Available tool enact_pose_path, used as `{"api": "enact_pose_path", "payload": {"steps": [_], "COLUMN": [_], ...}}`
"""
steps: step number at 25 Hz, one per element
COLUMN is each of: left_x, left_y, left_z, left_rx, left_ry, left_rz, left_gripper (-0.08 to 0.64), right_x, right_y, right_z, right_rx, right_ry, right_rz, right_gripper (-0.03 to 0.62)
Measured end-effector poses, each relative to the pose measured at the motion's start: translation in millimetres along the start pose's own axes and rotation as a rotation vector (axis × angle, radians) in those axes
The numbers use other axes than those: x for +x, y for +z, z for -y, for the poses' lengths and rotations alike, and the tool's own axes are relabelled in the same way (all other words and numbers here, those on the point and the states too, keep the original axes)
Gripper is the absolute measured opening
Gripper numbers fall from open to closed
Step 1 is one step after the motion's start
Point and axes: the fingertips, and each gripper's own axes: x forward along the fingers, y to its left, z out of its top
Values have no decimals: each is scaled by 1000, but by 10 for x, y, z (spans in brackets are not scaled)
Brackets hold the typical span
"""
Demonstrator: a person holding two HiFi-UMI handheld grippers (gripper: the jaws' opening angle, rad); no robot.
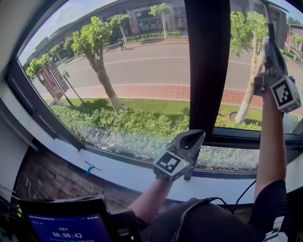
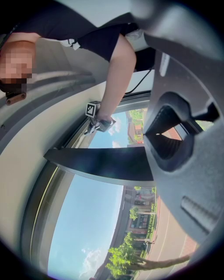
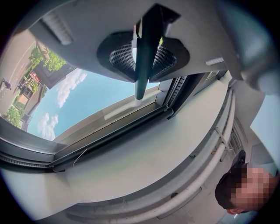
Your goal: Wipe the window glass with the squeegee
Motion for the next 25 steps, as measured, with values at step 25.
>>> {"api": "enact_pose_path", "payload": {"steps": [25], "left_x": [-2], "left_y": [-76], "left_z": [168], "left_rx": [-9], "left_ry": [-46], "left_rz": [-30], "left_gripper": [3], "right_x": [-557], "right_y": [-465], "right_z": [-90], "right_rx": [-8], "right_ry": [-53], "right_rz": [-89], "right_gripper": [100]}}
